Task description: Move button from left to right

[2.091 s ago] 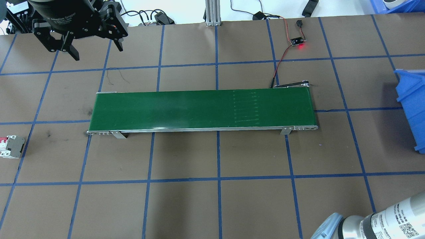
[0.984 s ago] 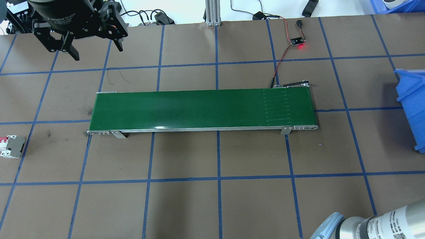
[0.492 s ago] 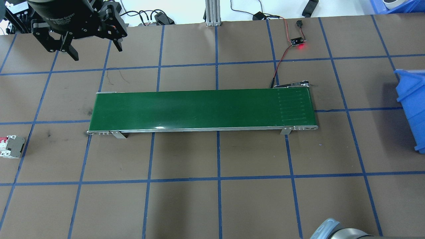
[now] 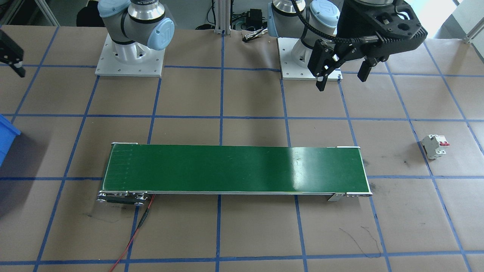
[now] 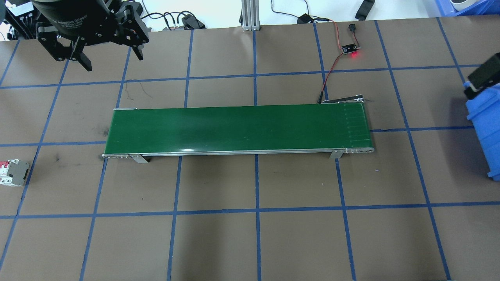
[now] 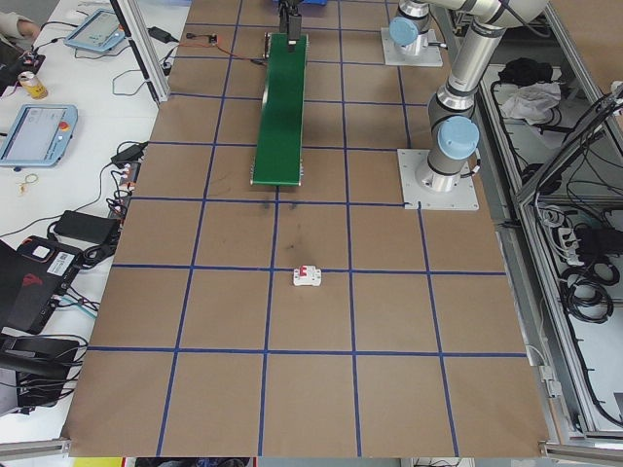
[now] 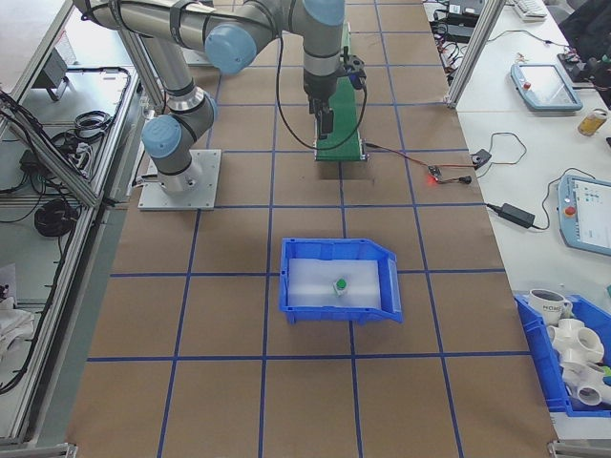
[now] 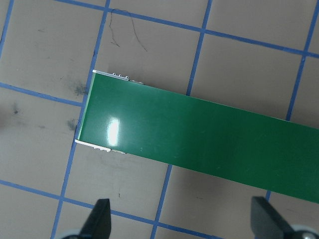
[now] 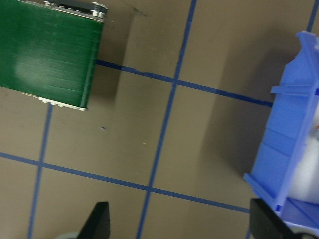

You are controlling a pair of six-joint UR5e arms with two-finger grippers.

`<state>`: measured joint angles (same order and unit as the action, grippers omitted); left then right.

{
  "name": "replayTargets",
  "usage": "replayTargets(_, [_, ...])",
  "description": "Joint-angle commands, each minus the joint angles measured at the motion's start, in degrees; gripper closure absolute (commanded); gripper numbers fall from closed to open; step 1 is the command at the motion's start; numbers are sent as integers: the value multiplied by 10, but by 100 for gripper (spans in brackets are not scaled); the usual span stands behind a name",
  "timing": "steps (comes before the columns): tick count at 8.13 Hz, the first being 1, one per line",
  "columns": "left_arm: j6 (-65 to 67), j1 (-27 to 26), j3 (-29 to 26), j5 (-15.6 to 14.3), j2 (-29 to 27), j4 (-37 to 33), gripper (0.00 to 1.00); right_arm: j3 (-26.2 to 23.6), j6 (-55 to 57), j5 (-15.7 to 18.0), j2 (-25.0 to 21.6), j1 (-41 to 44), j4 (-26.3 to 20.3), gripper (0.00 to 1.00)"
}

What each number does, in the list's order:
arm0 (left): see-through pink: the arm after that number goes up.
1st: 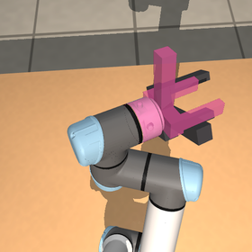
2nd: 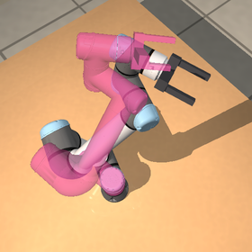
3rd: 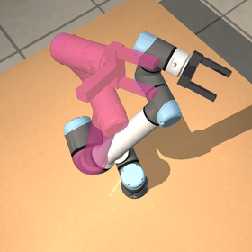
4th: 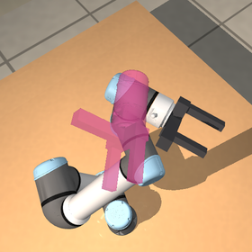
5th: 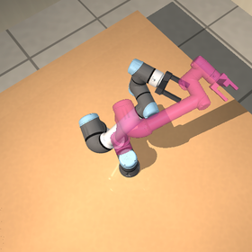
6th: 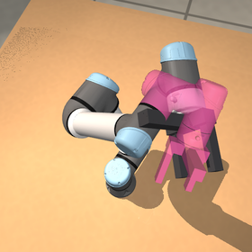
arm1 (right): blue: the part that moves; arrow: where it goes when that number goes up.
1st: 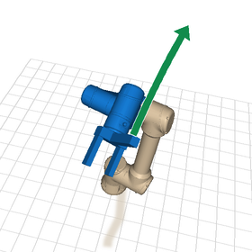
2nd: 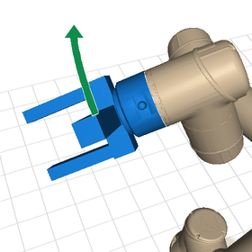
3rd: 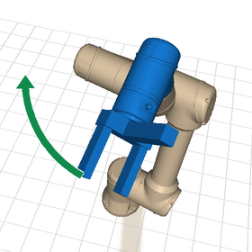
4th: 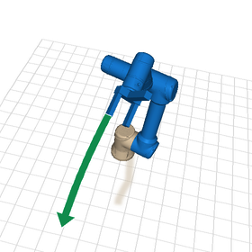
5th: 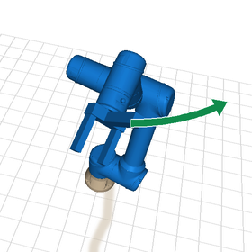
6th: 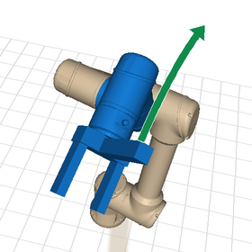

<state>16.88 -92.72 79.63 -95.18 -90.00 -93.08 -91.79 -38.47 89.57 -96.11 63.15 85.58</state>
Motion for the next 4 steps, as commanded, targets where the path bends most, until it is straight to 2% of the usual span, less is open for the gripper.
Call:
replayTargets(1, [0, 0, 0, 0, 0, 0, 0, 11, 255, 3, -7, 177, -24, 0])
replayTargets(2, [0, 0, 0, 0, 0, 0, 0, 12, 315, 10, 0, 235, -13, 0])
replayTargets(3, [0, 0, 0, 0, 0, 0, 0, 12, 354, 35, 7, 273, 27, 0])
replayTargets(4, [-1, 3, 0, 4, 0, 0, 0, 17, 368, 32, 21, 282, 54, 0])
